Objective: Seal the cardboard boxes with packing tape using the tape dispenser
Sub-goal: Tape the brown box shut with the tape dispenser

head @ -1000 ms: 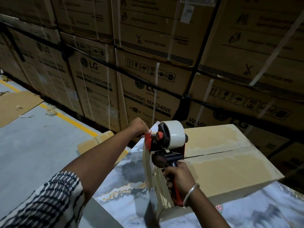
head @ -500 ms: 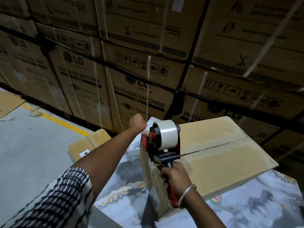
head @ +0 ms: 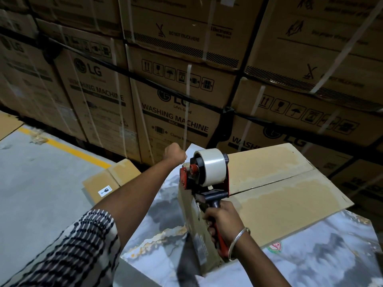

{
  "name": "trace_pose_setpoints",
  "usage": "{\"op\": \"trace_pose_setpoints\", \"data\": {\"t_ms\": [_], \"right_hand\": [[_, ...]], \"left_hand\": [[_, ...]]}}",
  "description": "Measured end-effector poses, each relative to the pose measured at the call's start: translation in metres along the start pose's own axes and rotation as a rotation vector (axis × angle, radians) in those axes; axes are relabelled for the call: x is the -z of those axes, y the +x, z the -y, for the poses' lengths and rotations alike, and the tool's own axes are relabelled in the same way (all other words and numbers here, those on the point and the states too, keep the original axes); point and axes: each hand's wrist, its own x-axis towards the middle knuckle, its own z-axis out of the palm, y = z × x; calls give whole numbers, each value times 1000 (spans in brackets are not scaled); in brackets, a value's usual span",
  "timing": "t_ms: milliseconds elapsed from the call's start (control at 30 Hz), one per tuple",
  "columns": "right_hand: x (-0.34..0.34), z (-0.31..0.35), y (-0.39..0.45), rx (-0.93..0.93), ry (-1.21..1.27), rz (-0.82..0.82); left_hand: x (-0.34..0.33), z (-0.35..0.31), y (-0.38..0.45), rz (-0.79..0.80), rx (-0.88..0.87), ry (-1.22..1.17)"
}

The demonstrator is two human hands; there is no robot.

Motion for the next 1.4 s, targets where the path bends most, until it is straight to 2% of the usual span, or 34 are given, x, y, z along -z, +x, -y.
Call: {"op": "trace_pose_setpoints", "data": {"t_ms": [233,500,667,833,933,1167,1400], "right_hand": [[-3,1,2,-54,-15,-28],[-5,4,4,-70,-87,-18],[-7,7,3,-82,-93,-27],[-9,10,1,-96,-105,-35],[-10,12,-1,-102,-102,-38],[-11,19,-6,-137,-134,-53],[2,5,-41,-168,-159,-59]], "left_hand": [[-3,4,-5,17,-14,-36],[1,14,-5,97,-112,103],[8,12,-13,-35,-292,83],[9,16,-16,152,-336,94],[13,19,-19,174,-399,176],[14,17,-23,150,-368,259],[2,28,-17,87,-402,157]]}}
